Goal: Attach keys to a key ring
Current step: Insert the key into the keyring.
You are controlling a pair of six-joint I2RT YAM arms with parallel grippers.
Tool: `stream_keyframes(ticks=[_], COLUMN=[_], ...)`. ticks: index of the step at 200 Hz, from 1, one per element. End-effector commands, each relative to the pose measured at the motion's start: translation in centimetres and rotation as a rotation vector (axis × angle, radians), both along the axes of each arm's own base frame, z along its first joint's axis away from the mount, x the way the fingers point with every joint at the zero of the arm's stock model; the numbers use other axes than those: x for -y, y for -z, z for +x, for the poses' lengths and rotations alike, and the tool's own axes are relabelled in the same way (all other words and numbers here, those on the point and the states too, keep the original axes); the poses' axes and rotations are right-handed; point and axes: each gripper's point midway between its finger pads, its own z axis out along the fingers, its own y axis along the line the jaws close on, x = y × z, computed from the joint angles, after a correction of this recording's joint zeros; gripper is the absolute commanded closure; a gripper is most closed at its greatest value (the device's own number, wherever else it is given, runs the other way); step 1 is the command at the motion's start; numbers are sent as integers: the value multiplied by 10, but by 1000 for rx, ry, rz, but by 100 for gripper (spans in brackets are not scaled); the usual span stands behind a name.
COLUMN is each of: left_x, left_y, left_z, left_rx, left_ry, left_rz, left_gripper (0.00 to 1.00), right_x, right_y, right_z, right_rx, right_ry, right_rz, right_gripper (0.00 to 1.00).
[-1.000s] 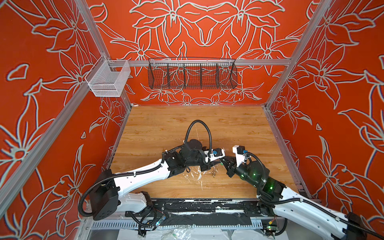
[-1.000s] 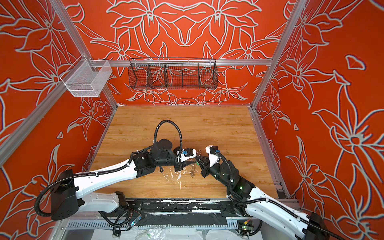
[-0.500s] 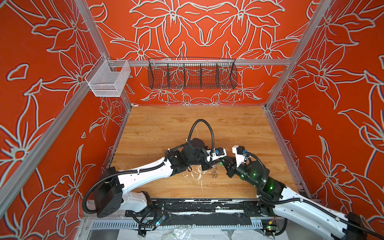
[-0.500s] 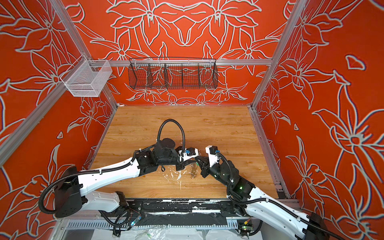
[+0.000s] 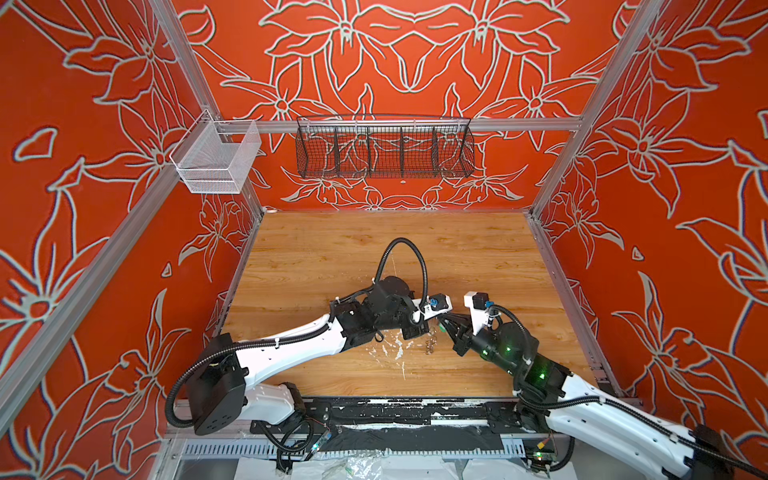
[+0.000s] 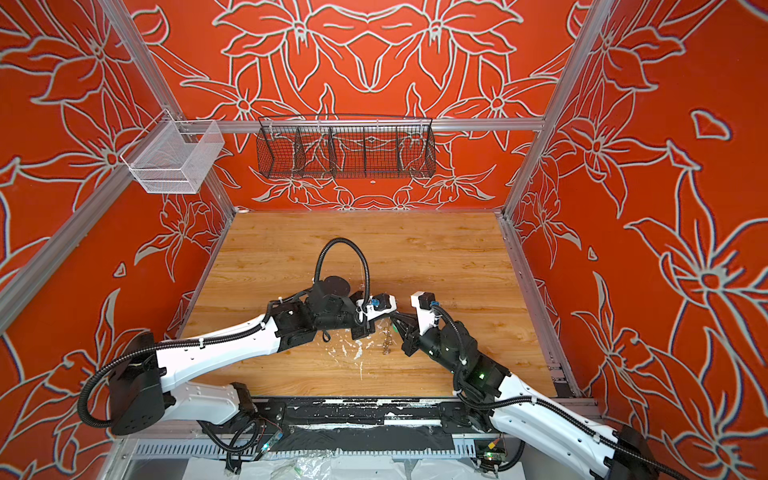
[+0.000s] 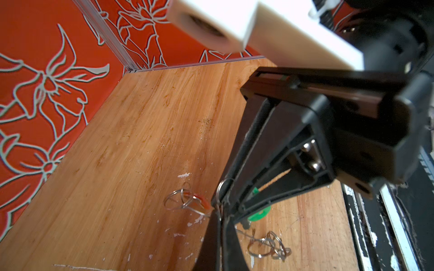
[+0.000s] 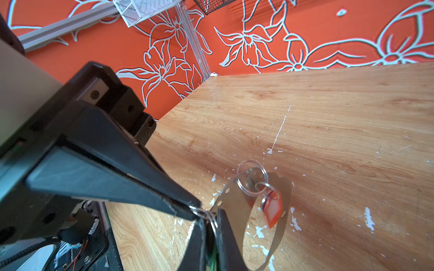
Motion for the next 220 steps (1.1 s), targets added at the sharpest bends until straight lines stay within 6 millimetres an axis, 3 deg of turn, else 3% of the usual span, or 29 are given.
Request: stream_keyframes(ticks=[1, 39, 46, 69, 127, 220], left_x=[-1, -5, -6, -4, -4, -1], left_y=[-16, -21, -21, -21, -21, -23], left_z=[-11, -17, -17, -16, -14, -20], left_rx=[49, 86, 85, 76, 61, 31], left_ry=[42, 59, 59, 55, 41, 69], left_rz=[-58, -104, -105, -99, -96, -109], left_gripper=[100, 100, 90, 78, 62, 61], right_x=[3, 3, 2, -1, -3, -8], right_y=[-15, -14, -14, -14, -13, -12], right_z=[4, 5, 5, 5, 5, 5], right_rx=[37, 32, 31, 31, 30, 23], right_ry=[29, 35, 34, 20, 12, -5], right_rz=[54, 57, 59, 59, 54, 50], right_gripper=[100, 100, 100, 100, 100, 100])
